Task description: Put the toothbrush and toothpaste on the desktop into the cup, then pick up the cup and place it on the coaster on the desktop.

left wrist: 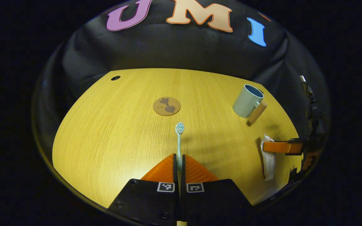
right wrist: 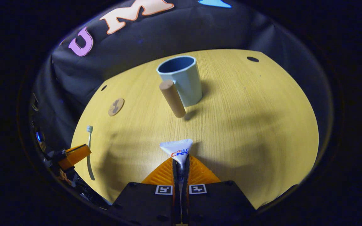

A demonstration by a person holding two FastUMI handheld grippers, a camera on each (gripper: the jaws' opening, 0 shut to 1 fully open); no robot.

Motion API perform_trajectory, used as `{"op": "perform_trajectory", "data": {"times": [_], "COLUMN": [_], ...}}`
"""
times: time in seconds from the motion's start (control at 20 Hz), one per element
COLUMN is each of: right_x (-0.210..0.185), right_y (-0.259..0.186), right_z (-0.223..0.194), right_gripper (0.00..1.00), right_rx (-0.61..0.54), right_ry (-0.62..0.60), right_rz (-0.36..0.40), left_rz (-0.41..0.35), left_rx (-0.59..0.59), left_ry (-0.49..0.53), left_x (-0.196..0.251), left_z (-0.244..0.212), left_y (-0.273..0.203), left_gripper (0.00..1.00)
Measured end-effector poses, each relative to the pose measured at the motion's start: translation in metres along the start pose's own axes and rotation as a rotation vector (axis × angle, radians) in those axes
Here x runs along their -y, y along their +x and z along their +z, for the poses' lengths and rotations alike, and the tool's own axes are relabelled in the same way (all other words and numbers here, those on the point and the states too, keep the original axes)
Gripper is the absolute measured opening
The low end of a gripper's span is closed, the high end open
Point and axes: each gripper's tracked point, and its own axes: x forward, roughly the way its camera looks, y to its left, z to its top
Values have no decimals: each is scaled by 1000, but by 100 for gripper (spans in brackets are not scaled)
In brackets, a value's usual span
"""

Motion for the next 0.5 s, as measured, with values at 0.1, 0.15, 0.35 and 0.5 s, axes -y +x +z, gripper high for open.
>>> {"op": "perform_trajectory", "data": {"times": [0.1,0.15,0.35,0.5], "right_x": [-7,-10,-25,-40], "right_y": [-12,-19,-39,-56], "right_z": [13,20,37,48], "right_gripper": [5,4,3,3], "right_rx": [68,105,220,282], "right_ry": [0,-6,-25,-23], "right_rz": [20,28,60,111], "left_rz": [-7,-12,-21,-24], "left_rx": [13,22,44,56], "left_ry": [-3,-5,-7,-7], "left_x": [-1,-1,-5,-9], "left_z": [1,3,7,9], "left_y": [-3,-5,-10,-15], "left_gripper": [0,0,0,0]}}
